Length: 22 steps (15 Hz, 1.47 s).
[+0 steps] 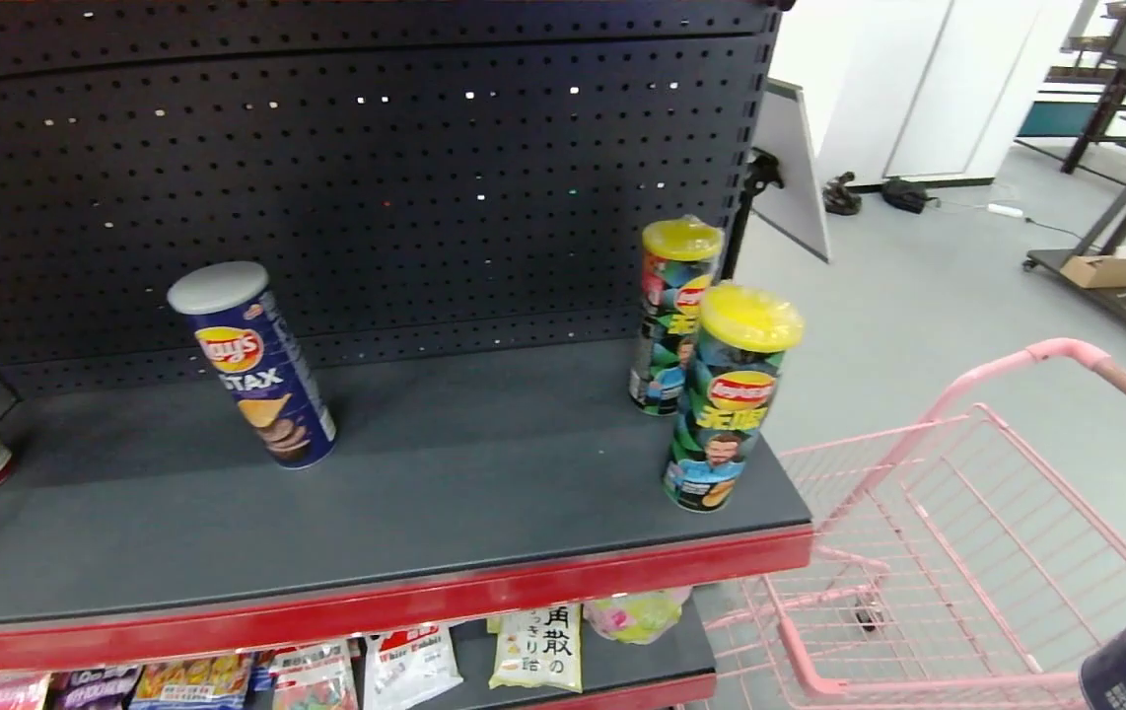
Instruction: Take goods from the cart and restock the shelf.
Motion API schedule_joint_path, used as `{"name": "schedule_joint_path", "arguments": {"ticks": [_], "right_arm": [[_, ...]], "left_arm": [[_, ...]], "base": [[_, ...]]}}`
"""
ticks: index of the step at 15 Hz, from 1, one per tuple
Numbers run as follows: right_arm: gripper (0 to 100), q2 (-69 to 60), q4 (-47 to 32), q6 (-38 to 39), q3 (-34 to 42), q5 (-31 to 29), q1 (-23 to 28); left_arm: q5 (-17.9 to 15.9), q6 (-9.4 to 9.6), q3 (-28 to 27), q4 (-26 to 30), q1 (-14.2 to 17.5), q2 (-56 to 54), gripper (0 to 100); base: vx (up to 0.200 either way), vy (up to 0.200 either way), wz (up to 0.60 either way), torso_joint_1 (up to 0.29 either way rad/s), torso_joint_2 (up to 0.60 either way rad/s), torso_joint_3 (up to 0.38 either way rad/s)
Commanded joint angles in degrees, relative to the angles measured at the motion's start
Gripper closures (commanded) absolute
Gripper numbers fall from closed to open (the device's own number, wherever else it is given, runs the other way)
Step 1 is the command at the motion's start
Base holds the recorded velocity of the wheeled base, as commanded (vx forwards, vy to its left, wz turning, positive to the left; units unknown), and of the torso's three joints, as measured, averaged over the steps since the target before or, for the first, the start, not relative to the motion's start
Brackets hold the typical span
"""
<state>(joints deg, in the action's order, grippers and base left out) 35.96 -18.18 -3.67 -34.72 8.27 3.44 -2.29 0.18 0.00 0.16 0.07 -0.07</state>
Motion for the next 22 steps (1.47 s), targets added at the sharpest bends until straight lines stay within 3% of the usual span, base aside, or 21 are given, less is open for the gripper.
{"name": "schedule_joint_path", "arguments": {"ticks": [1, 5, 8, 17, 22], "right_arm": [[100, -0.7, 0.7, -0.4, 1.3, 0.0, 0.0], [100, -6.3, 6.2, -1.0, 8.2, 0.2, 0.0], [100, -11.6, 9.7, -1.0, 12.7, 0.3, -0.5], [100, -12.9, 9.7, -1.0, 13.4, 1.1, -1.4], [100, -16.6, 9.5, -1.0, 14.8, 4.0, -3.1]], "left_arm": [[0.0, -0.01, 0.0, 0.0, -0.1, 0.1, 0], [0.0, -0.01, 0.0, 0.0, 0.0, 0.1, 0], [0.0, -0.01, 0.0, 0.0, 0.0, 0.1, 0], [0.0, -0.01, 0.0, 0.0, 0.0, 0.1, 0], [0.0, 0.08, 0.0, 0.0, 0.0, 0.1, 0]], "base": [[0.000, 0.000, 0.60, 0.007, 0.00, 0.007], [0.000, 0.000, 0.00, 0.000, 0.00, 0.000], [0.000, 0.200, 0.00, 0.002, 0.00, -0.001], [0.000, 0.200, 0.00, 0.001, 0.00, 0.001], [0.000, 0.000, 0.00, 0.000, 0.00, 0.000]]}}
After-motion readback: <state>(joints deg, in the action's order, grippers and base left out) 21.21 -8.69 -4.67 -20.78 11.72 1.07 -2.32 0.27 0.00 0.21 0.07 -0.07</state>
